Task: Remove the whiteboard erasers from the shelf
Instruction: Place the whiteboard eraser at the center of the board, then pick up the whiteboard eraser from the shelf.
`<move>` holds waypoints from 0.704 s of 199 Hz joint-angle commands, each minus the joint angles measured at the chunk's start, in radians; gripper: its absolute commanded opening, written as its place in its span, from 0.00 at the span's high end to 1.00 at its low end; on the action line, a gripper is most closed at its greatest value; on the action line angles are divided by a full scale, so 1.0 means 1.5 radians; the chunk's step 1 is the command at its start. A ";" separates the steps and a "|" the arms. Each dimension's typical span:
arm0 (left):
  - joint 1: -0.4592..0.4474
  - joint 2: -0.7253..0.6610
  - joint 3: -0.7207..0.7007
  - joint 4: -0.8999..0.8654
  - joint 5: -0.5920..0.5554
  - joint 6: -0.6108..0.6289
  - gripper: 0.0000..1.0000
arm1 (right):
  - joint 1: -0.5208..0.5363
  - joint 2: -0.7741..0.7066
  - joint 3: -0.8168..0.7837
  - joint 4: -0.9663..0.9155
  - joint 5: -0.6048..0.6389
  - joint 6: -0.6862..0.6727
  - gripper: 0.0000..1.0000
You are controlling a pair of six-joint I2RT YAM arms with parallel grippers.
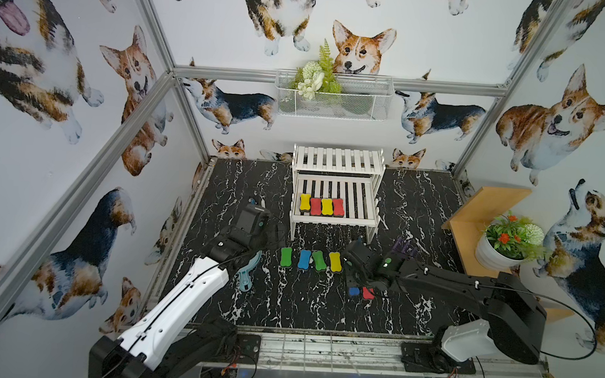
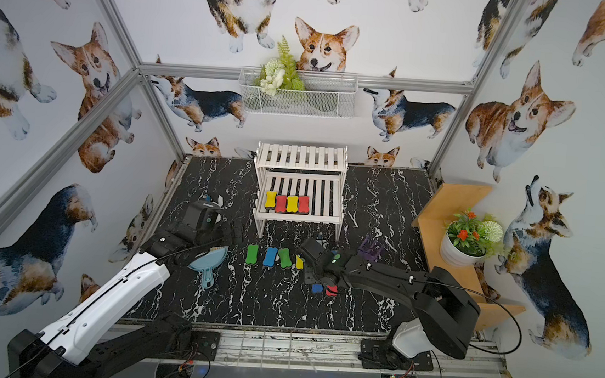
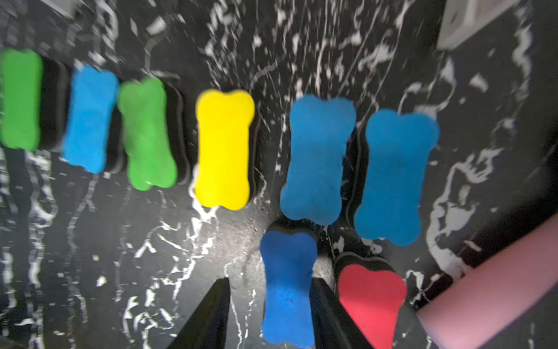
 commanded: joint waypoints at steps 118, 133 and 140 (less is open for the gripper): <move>0.001 0.007 0.018 -0.001 0.008 0.001 0.01 | -0.115 0.114 0.287 0.104 0.087 -0.158 0.49; 0.001 0.006 0.019 -0.004 0.007 0.001 0.00 | -0.124 0.154 0.313 0.108 0.096 -0.159 0.49; 0.002 0.006 0.020 -0.005 0.006 0.001 0.00 | -0.130 0.169 0.321 0.108 0.097 -0.154 0.49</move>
